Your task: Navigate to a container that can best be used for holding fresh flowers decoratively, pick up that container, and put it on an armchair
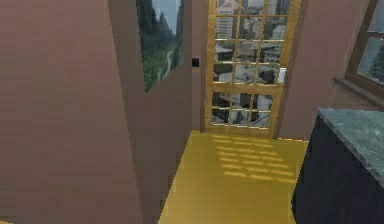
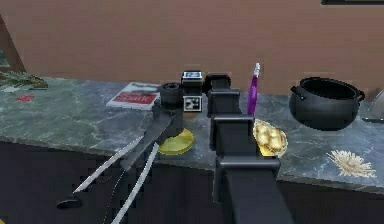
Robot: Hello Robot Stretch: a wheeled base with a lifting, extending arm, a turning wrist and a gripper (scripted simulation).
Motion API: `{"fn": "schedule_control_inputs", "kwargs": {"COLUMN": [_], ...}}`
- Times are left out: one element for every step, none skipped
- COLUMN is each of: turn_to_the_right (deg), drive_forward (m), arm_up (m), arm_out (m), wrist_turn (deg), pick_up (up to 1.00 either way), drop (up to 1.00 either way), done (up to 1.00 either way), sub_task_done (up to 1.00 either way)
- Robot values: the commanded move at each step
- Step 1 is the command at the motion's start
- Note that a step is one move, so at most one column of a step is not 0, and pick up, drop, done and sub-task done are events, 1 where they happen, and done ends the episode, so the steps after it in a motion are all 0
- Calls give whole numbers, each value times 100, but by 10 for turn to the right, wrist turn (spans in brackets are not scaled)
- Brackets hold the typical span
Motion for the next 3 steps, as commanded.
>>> {"fn": "schedule_control_inputs", "kwargs": {"turn_to_the_right": [0,0,0], "drive_forward": [0,0,0], "arm_up": [0,0,0], "arm_out": [0,0,0], "wrist_turn": [450,450,360], "pick_up": [0,0,0], "drop": [0,0,0], "done": [0,0,0], "sub_task_done": [0,0,0]}}
